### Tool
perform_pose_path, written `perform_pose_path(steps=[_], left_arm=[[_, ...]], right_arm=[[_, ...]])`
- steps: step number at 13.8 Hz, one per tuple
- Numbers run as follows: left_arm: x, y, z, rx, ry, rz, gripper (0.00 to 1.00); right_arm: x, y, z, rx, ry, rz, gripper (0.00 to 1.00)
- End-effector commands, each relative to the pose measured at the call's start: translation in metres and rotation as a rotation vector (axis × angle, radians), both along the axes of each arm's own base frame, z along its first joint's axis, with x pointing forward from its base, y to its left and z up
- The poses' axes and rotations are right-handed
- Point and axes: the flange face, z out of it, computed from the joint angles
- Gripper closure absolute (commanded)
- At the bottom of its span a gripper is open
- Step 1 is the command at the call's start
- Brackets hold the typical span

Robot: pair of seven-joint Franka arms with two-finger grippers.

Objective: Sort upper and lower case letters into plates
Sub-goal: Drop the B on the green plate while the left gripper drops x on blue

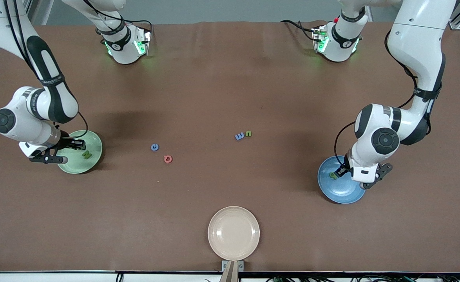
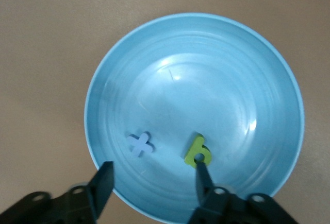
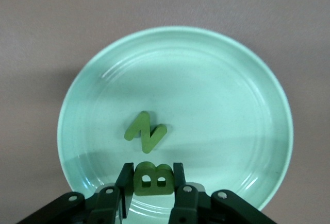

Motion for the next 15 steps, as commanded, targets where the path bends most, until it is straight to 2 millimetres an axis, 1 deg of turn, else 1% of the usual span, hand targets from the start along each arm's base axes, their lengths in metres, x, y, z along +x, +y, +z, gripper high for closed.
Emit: perform_pose_path(steps=[1, 3, 4, 5, 6, 8, 9, 10, 11, 12, 13, 15], left_arm=[[-0.003, -0.011, 0.007, 0.005, -0.014, -0.022, 0.0], [-0.016, -0.056, 0.005, 0.006, 0.003, -0.023, 0.0], [-0.024, -0.084, 0.007, 0.006, 0.001, 0.002, 0.0], [-0.033, -0.11, 0.009, 0.005, -0.011, 0.055, 0.0], [-0.04, -0.133, 0.018, 0.0, -0.036, 0.128, 0.0], [-0.05, -0.158, 0.035, -0.017, -0.066, 0.245, 0.0], [-0.056, -0.172, 0.037, -0.031, -0.069, 0.307, 0.0], [-0.058, -0.178, 0.035, -0.035, -0.068, 0.385, 0.0], [-0.059, -0.179, 0.036, -0.036, -0.075, 0.462, 0.0], [-0.06, -0.183, 0.037, -0.039, -0.079, 0.531, 0.0], [-0.064, -0.191, 0.033, -0.04, -0.073, 0.577, 0.0], [-0.07, -0.199, 0.03, -0.043, -0.064, 0.617, 0.0]], right_arm=[[-0.01, 0.001, -0.004, 0.002, 0.001, 0.01, 0.78], [-0.01, 0.001, -0.011, 0.002, 0.002, 0.01, 0.77], [-0.012, 0.001, -0.014, 0.002, 0.003, 0.011, 0.76], [-0.012, 0.001, -0.016, 0.001, 0.002, 0.012, 0.75], [-0.012, 0.002, -0.02, 0.001, 0.0, 0.012, 0.73], [-0.014, 0.003, -0.028, 0.002, 0.001, 0.013, 0.73], [-0.015, 0.004, -0.029, 0.002, 0.001, 0.014, 0.7], [-0.014, 0.007, -0.028, 0.002, 0.004, 0.02, 0.49], [-0.012, 0.011, -0.024, 0.001, 0.003, 0.028, 0.12], [-0.009, 0.019, -0.016, 0.003, 0.001, 0.043, 0.0], [-0.001, 0.032, 0.005, 0.002, 0.001, 0.066, 0.0], [0.009, 0.066, 0.039, 0.008, 0.05, 0.114, 0.0]])
